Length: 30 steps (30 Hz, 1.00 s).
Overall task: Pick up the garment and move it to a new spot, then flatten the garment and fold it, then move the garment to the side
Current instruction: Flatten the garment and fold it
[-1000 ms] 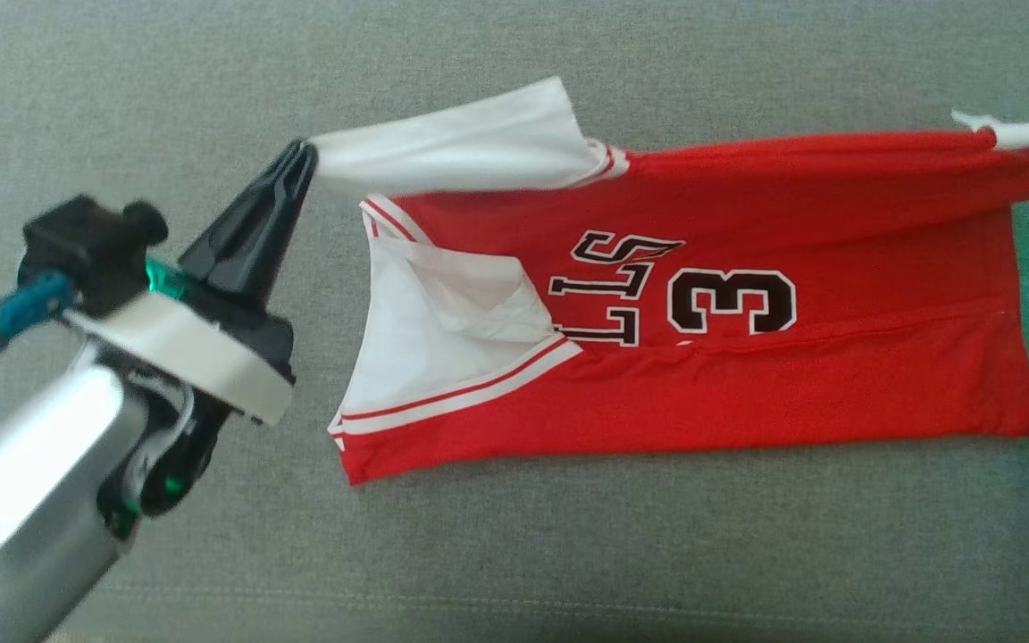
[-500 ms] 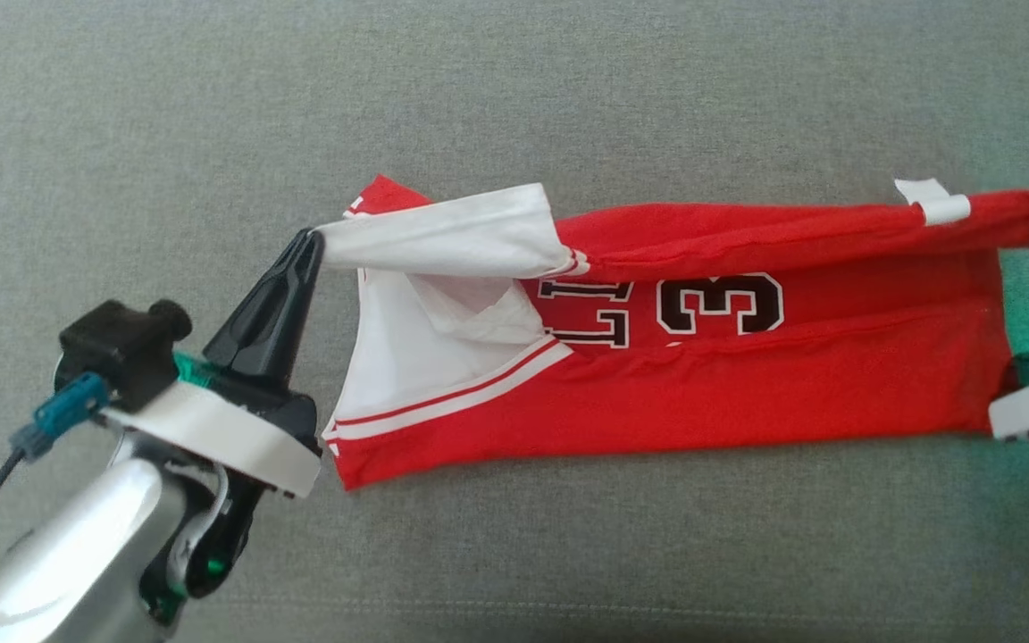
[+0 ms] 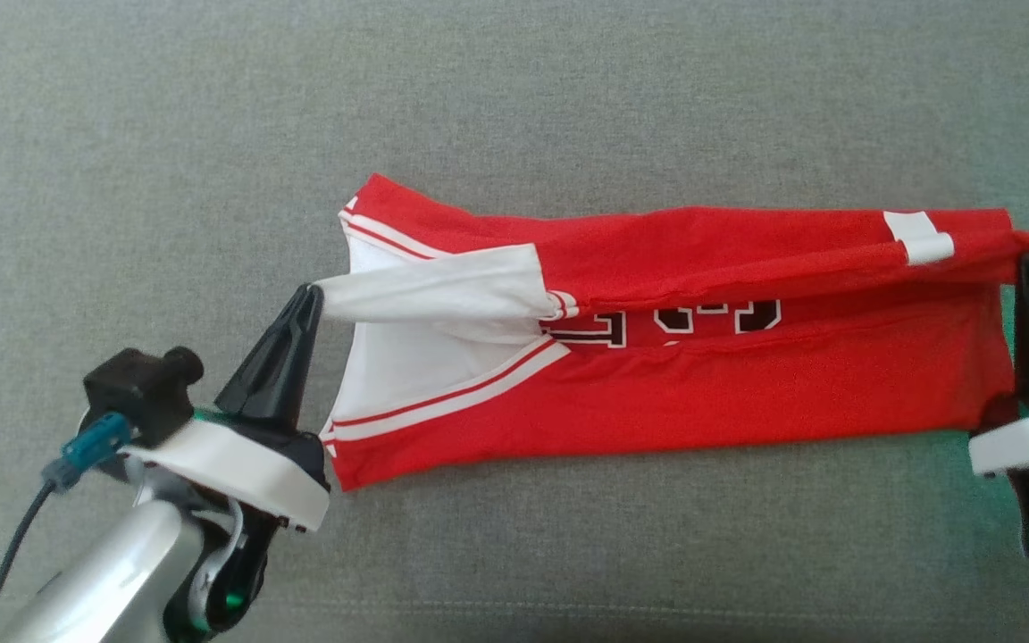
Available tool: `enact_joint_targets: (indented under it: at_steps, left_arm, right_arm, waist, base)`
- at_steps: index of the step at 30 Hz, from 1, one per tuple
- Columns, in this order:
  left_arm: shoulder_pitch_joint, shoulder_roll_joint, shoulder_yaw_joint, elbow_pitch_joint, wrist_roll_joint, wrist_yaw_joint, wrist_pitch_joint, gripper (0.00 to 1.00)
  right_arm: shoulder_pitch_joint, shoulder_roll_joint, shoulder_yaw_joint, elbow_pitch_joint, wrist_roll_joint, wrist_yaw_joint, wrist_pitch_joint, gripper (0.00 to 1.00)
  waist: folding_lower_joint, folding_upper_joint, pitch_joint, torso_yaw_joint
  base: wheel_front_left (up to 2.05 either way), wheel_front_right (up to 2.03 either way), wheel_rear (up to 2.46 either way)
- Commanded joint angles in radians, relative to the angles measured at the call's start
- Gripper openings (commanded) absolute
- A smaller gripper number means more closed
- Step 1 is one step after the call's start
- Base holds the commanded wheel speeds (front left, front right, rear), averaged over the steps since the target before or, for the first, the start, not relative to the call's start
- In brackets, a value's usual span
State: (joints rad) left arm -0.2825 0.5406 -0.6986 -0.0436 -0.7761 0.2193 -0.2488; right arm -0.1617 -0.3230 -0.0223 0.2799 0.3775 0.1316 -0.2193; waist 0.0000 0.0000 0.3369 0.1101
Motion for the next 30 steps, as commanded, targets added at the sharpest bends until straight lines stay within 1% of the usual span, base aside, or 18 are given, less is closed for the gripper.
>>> enact_joint_targets:
  at_steps: [1, 2, 3, 4, 8, 9, 12, 16, 19, 24, 30]
  left_arm:
    - [-0.010, 0.022, 0.039, -0.011, -0.010, 0.002, 0.002, 0.33]
    - [-0.006, 0.019, 0.033, -0.003, -0.013, 0.002, 0.010, 0.49]
    - [-0.002, 0.017, 0.027, 0.003, -0.013, 0.004, 0.014, 0.86]
    - [0.004, 0.013, 0.022, 0.008, -0.013, 0.008, 0.016, 1.00]
    - [0.038, -0.005, 0.018, 0.020, -0.013, 0.023, 0.008, 1.00]
    - [0.038, -0.005, 0.018, 0.020, -0.013, 0.023, 0.008, 1.00]
    - [0.071, -0.021, 0.019, 0.030, 0.005, 0.040, -0.002, 1.00]
    - [0.119, -0.053, 0.028, 0.050, 0.065, 0.064, -0.011, 1.00]
    - [0.158, -0.098, 0.073, 0.042, 0.144, 0.075, -0.012, 1.00]
    - [0.248, -0.189, 0.160, 0.031, 0.272, 0.054, -0.013, 1.00]
    - [0.338, -0.280, 0.237, 0.050, 0.395, 0.006, -0.013, 1.00]
  right_arm:
    - [0.042, -0.007, -0.003, -0.036, 0.002, -0.001, -0.004, 1.00]
    - [0.058, 0.000, -0.012, -0.040, 0.007, -0.001, -0.005, 1.00]
    - [0.077, 0.006, -0.023, -0.047, 0.010, -0.001, -0.006, 1.00]
    - [0.098, 0.012, -0.033, -0.055, 0.012, -0.001, -0.008, 1.00]
    - [0.186, 0.046, -0.066, -0.089, 0.016, -0.001, -0.012, 1.00]
    - [0.186, 0.046, -0.066, -0.089, 0.016, -0.001, -0.012, 1.00]
    - [0.237, 0.081, -0.084, -0.105, 0.017, -0.001, -0.014, 1.00]
    - [0.279, 0.120, -0.084, -0.104, 0.014, -0.001, -0.018, 1.00]
    - [0.293, 0.138, -0.076, -0.094, 0.009, -0.001, -0.023, 1.00]
    - [0.305, 0.162, -0.064, -0.066, 0.008, -0.001, -0.033, 1.00]
    - [0.323, 0.175, -0.038, -0.024, 0.013, -0.001, -0.041, 1.00]
  waist:
    - [0.0000, 0.0000, -0.010, 0.001]
    - [0.0000, 0.0000, -0.017, 0.001]
    - [0.0000, 0.0000, -0.026, 0.002]
    - [0.0000, 0.0000, -0.035, 0.002]
    - [0.0000, 0.0000, -0.078, -0.006]
    - [0.0000, 0.0000, -0.078, -0.006]
    - [0.0000, 0.0000, -0.117, -0.016]
    - [0.0000, 0.0000, -0.177, -0.029]
    - [0.0000, 0.0000, -0.217, -0.033]
    - [0.0000, 0.0000, -0.292, -0.029]
    - [0.0000, 0.0000, -0.360, -0.016]
  base:
    - [0.00, 0.00, 0.00]
    - [0.00, 0.00, 0.00]
    - [0.00, 0.00, 0.00]
    - [0.00, 0.00, 0.00]
    - [0.00, 0.00, 0.00]
    - [0.00, 0.00, 0.00]
    - [0.00, 0.00, 0.00]
    - [0.00, 0.00, 0.00]
    - [0.00, 0.00, 0.00]
    - [0.00, 0.00, 0.00]
    - [0.00, 0.00, 0.00]
